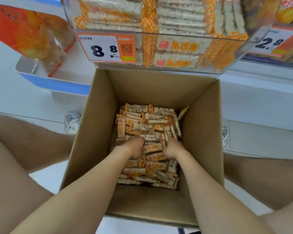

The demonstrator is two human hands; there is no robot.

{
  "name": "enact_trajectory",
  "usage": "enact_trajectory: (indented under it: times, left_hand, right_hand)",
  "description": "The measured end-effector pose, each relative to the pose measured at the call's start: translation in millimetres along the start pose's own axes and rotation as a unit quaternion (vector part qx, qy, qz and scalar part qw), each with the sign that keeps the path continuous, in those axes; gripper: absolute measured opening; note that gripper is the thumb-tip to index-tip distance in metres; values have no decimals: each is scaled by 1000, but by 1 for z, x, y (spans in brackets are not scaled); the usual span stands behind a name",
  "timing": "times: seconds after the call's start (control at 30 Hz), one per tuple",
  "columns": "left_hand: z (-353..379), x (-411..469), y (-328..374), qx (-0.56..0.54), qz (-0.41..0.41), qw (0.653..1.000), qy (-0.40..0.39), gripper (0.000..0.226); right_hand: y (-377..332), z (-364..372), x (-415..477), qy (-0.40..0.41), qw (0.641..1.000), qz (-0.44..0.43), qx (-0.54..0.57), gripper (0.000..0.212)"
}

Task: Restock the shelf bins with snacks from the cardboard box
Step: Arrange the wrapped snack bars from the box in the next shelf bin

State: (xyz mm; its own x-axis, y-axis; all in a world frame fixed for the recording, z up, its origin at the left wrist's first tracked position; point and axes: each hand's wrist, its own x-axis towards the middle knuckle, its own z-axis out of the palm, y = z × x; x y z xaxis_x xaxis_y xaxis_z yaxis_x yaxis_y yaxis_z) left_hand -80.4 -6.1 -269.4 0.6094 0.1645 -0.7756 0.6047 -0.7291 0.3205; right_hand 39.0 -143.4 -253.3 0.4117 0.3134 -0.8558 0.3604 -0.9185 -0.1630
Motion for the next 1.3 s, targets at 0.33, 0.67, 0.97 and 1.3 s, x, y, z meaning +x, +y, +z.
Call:
enact_trajectory:
  times: [0.33, 0.67, 0.97, 1.3]
  left_hand:
    - [31, 39, -7, 149, -50, 988, 5, 57]
    - [29, 29, -27, 171, -148, 965, 137, 67]
    - [40, 46, -29, -10, -116, 981, 158, 44]
    - [35, 36, -31, 3, -169, 973, 156, 34]
  right_hand:
    - [2, 30, 28, -17, 951, 28, 307, 61]
    - [5, 47, 35, 19, 989, 48, 142, 73]
    - [-5, 39, 48, -12, 929, -22, 370, 82]
    - [-42, 47, 63, 31, 987, 38, 153, 95]
